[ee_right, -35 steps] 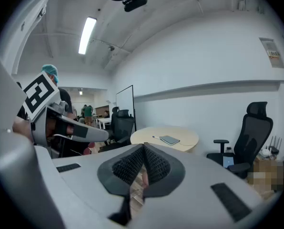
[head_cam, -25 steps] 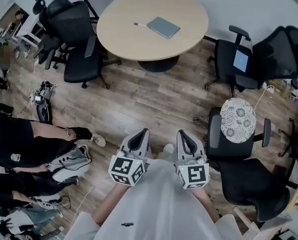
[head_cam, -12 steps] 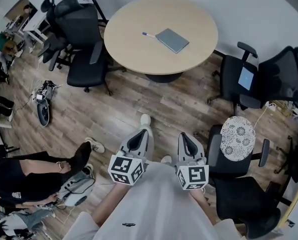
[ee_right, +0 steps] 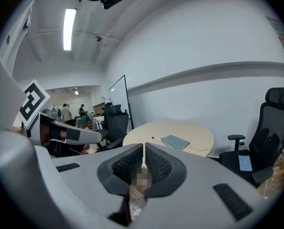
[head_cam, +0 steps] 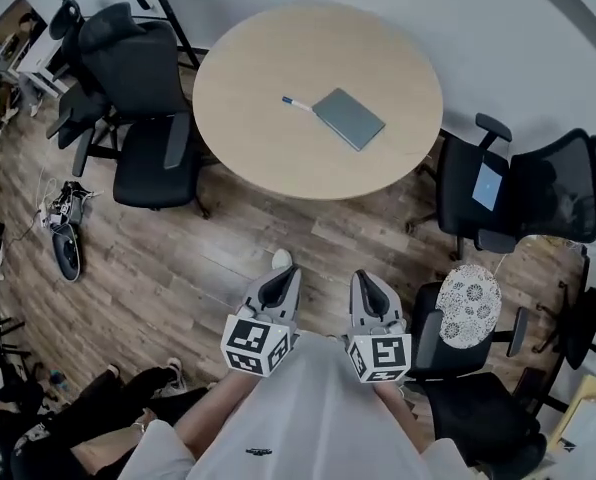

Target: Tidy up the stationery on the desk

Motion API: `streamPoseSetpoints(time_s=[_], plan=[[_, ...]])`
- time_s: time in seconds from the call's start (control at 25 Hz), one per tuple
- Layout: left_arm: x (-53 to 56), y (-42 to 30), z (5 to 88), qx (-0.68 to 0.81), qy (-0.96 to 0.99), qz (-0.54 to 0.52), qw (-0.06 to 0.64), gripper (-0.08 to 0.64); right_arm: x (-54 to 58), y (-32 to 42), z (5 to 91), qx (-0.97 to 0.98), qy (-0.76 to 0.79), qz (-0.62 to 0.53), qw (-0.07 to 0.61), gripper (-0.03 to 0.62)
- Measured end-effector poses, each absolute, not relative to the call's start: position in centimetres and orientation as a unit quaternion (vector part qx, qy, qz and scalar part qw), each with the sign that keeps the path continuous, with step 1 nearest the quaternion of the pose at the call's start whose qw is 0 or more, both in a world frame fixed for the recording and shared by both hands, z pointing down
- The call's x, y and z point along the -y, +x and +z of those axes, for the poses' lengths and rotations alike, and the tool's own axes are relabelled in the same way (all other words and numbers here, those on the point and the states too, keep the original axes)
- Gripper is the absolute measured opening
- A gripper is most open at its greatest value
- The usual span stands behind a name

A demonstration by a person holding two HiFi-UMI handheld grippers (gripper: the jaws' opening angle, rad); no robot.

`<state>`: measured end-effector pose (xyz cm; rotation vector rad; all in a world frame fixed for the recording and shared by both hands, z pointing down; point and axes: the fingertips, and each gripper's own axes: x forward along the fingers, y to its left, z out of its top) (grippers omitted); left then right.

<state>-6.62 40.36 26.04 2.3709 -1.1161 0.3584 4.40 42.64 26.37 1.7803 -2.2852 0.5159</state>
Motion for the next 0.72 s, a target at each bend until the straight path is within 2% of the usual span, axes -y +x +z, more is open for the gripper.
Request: streamPoseSetpoints(time_s=[0.36, 0.6, 0.72], plan=[[-26.1, -10.2, 23.9, 0.374, 0.891, 0.116, 0.229, 0.017, -29.4, 2.1, 24.3, 0.731, 0.653, 0.168, 0.101, 0.038], [-21.2, -11.4, 23.4, 0.367, 0.894, 0.113, 0.230, 0.017, -24.2, 0.9, 24.8, 0.737, 0.643, 0.169, 0.122, 0.110], [-18.4, -10.0, 24.2, 0.369, 0.893, 0.117, 0.231, 0.017, -21.1, 2.5, 25.6, 0.736, 0.645, 0.165, 0.128, 0.124]])
